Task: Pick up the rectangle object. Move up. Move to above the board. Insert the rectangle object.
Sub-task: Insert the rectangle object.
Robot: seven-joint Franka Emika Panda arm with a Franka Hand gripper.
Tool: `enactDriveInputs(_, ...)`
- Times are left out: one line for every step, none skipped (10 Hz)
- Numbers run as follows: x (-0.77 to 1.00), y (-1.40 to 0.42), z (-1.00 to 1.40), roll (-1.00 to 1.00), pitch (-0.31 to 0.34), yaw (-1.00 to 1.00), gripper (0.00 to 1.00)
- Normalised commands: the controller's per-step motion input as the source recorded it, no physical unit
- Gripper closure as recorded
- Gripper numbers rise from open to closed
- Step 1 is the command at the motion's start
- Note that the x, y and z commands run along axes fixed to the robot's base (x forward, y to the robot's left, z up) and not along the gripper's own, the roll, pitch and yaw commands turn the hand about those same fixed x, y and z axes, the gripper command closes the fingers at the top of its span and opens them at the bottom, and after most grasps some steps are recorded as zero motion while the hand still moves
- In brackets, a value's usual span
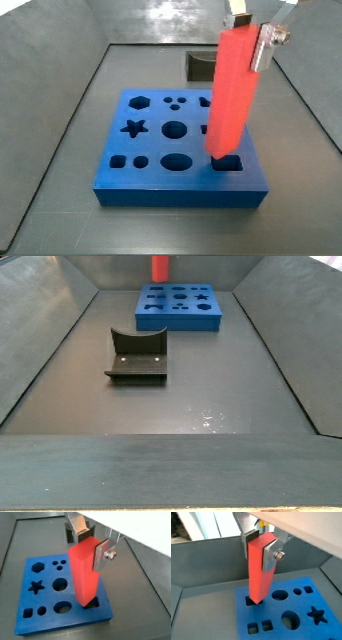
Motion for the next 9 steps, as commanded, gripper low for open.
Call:
enactDriveInputs(0.15,-0.12,-0.07,0.00,0.000,-0.85,1.00)
enactDriveInputs(0.14,-0.11,-0.08,0.00,0.000,-0.86,1.00)
enactDriveInputs(0.14,-0.11,-0.08,0.00,0.000,-0.86,1.00)
enactDriveInputs(0.13,-0.10,-0.05,0.00,0.000,-0.87,1.00)
enactDriveInputs(0.14,-0.09,-0.03,-0.02,-0.020,-0.87,1.00)
enactDriveInputs(0.18,-0.06,-0.02,-0.02,-0.117,-0.83,1.00)
enactDriveInputs(0.21,-0.04,-0.05,0.00,-0.100,-0.79,1.00)
enactDriveInputs(0.19,-0.03,-0.07,0.04,-0.069,-0.77,1.00)
enactDriveInputs(0.20,-0.01,-0.07,0.07,-0.080,-0.75,1.00)
